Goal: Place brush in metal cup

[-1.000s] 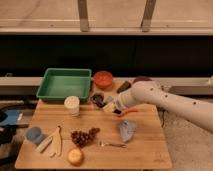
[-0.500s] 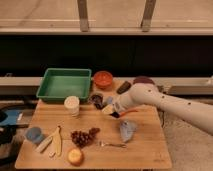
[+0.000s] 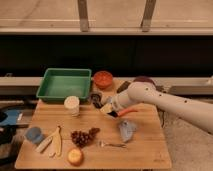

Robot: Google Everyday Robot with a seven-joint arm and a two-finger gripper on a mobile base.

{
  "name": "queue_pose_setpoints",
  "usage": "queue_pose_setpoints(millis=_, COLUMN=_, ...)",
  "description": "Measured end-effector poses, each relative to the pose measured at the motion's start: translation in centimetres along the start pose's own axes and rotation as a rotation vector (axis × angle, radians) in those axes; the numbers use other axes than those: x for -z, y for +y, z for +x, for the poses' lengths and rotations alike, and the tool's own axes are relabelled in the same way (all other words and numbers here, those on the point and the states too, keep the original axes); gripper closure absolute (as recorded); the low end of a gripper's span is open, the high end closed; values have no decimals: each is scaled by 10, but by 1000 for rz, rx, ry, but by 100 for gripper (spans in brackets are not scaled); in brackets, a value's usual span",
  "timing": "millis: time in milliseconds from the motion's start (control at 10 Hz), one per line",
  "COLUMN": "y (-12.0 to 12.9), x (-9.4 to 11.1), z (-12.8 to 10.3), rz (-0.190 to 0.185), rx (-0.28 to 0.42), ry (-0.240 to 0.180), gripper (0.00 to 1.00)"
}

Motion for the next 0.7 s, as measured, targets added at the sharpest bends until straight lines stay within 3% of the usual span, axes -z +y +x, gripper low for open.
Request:
queue_pose_setpoints(millis=400, y=4, x=3, z=-12, rz=9, rx=37, ry=-7, gripper=26)
queue_pose_setpoints(millis=700, y=7, x=25, z=-34, rz=65, rx=79, ry=-43, gripper=26)
